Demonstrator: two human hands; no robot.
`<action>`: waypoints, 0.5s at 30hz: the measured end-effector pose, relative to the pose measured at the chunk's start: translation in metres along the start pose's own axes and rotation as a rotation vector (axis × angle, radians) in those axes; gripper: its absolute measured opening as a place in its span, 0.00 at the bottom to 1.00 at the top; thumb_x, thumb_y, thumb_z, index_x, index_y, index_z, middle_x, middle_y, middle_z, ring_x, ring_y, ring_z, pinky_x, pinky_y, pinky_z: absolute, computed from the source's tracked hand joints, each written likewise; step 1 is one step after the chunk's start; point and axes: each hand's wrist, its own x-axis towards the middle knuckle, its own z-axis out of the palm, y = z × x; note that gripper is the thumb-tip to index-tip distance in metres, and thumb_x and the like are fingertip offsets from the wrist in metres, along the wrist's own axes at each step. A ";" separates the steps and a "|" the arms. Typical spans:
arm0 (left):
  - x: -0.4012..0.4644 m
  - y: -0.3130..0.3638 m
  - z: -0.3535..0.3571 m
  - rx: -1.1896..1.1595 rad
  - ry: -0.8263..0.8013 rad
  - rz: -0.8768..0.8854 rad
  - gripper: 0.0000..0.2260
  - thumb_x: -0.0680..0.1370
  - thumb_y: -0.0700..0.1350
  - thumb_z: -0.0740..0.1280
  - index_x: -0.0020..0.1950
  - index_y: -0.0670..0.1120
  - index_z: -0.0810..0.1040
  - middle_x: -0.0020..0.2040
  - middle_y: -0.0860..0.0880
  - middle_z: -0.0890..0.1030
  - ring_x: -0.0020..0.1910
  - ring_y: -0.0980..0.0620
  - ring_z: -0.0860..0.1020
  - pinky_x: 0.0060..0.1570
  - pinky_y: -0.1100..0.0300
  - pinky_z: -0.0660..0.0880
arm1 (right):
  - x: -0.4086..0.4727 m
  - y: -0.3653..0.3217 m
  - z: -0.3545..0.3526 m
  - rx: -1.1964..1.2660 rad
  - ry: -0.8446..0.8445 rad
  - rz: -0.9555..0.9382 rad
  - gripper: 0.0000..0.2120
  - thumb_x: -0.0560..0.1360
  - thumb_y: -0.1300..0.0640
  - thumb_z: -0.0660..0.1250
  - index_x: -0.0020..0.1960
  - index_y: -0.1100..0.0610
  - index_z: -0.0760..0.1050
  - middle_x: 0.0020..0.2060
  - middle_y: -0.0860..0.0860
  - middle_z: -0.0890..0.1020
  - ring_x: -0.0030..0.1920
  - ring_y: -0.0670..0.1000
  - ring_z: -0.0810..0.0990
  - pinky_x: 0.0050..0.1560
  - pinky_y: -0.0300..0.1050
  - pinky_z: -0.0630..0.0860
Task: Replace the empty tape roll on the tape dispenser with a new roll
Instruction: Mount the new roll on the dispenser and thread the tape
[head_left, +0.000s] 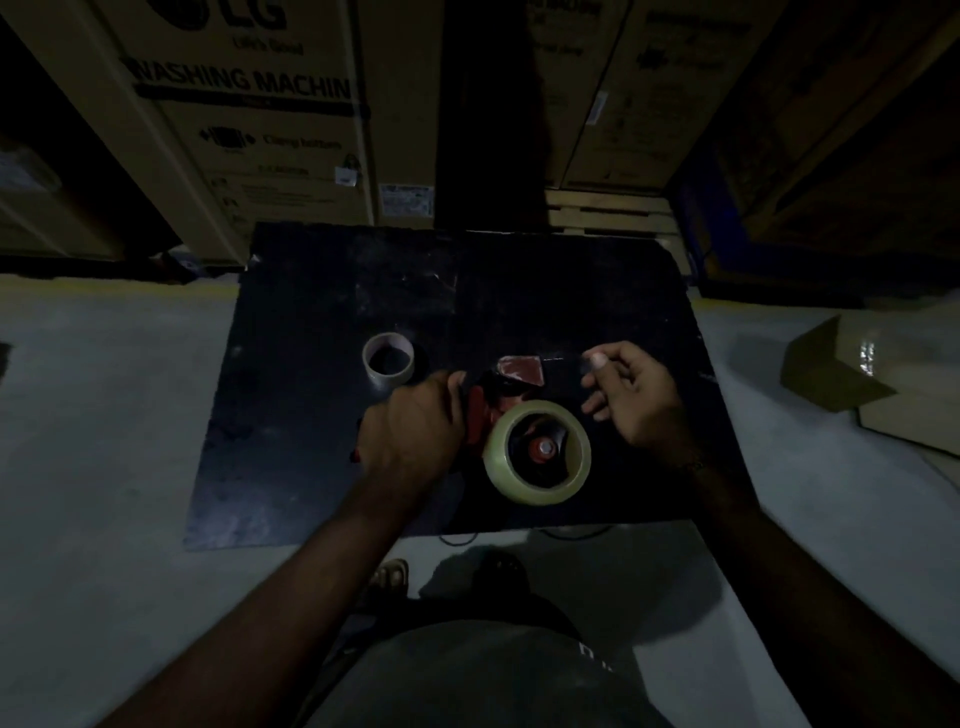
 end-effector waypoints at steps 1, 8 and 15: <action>0.000 -0.002 -0.004 -0.005 -0.005 -0.008 0.22 0.87 0.59 0.50 0.53 0.49 0.79 0.47 0.43 0.86 0.47 0.37 0.84 0.42 0.53 0.68 | -0.005 -0.002 0.005 0.004 0.020 -0.004 0.09 0.86 0.50 0.62 0.53 0.52 0.79 0.40 0.52 0.83 0.33 0.54 0.82 0.34 0.48 0.79; -0.004 -0.030 -0.021 -0.067 0.028 -0.065 0.21 0.87 0.60 0.52 0.55 0.48 0.78 0.47 0.43 0.84 0.47 0.37 0.84 0.42 0.52 0.69 | -0.044 -0.016 0.039 0.010 0.157 0.001 0.13 0.81 0.35 0.60 0.51 0.41 0.79 0.41 0.48 0.85 0.37 0.52 0.84 0.41 0.57 0.83; -0.002 -0.045 -0.026 -0.183 -0.066 -0.122 0.20 0.86 0.59 0.51 0.58 0.49 0.77 0.54 0.42 0.85 0.55 0.36 0.83 0.52 0.45 0.76 | -0.078 -0.036 0.089 0.338 0.041 0.475 0.20 0.75 0.41 0.75 0.57 0.55 0.81 0.54 0.53 0.84 0.54 0.56 0.86 0.44 0.64 0.87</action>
